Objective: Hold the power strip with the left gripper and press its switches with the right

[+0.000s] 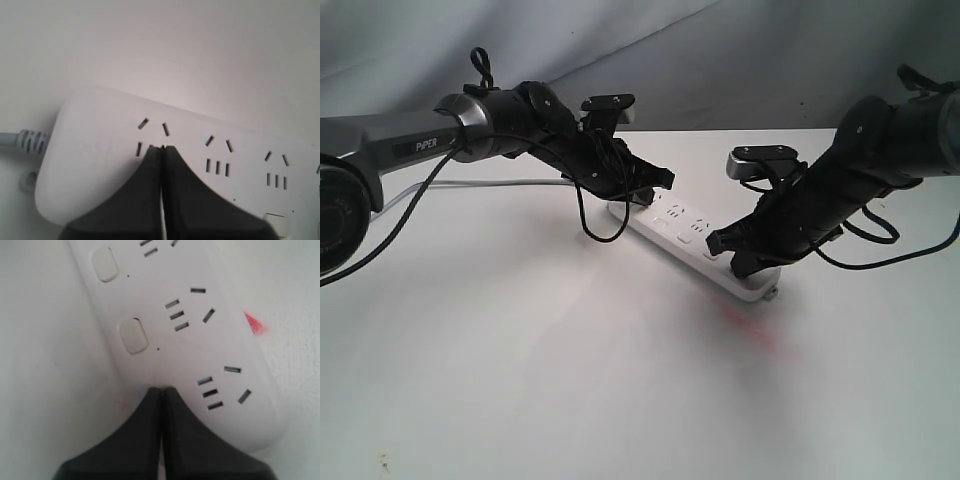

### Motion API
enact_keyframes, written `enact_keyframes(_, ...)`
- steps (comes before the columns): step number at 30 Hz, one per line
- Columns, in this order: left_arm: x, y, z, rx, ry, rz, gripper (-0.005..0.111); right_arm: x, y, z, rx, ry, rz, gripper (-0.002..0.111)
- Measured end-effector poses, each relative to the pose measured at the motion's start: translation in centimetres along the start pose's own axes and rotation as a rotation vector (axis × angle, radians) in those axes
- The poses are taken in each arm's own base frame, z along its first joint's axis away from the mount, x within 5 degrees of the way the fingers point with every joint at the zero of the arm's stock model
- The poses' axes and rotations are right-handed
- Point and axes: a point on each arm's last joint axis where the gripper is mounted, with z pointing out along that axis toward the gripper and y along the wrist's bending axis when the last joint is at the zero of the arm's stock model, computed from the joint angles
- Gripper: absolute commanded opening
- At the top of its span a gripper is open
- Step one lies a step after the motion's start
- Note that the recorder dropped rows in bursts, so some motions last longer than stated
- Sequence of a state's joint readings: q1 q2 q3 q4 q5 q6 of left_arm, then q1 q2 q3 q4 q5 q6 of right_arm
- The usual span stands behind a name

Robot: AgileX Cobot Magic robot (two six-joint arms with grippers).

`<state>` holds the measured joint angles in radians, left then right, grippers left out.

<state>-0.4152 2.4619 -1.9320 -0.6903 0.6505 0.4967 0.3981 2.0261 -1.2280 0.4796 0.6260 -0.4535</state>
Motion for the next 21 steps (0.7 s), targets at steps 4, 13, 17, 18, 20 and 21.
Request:
enact_keyframes(4, 0.0, 0.0, 0.0, 0.001, -0.001, -0.002, 0.0, -0.1, 0.1, -0.2, 0.001, -0.009, 0.005, 0.0)
enact_keyframes(13, 0.0, 0.0, 0.0, 0.001, -0.001, -0.002, 0.0, -0.5, 0.8, -1.4, 0.024, -0.072, -0.033, 0.0)
enact_keyframes(17, 0.0, 0.0, 0.0, 0.001, -0.001, -0.002, 0.0, -1.3, 2.1, -1.6, 0.02, -0.101, -0.073, 0.0)
enact_keyframes(18, 0.0, 0.0, 0.0, 0.001, -0.001, -0.002, 0.0, -1.3, 2.3, -1.5, 0.022, -0.109, -0.082, 0.0)
enact_keyframes(20, 0.0, 0.0, 0.0, 0.001, -0.001, -0.002, 0.0, -1.5, 2.8, -1.4, 0.024, -0.124, -0.097, 0.0)
enact_keyframes(21, 0.0, 0.0, 0.0, 0.001, -0.001, -0.002, 0.0, -1.5, 3.0, -1.4, 0.025, -0.127, -0.102, 0.0)
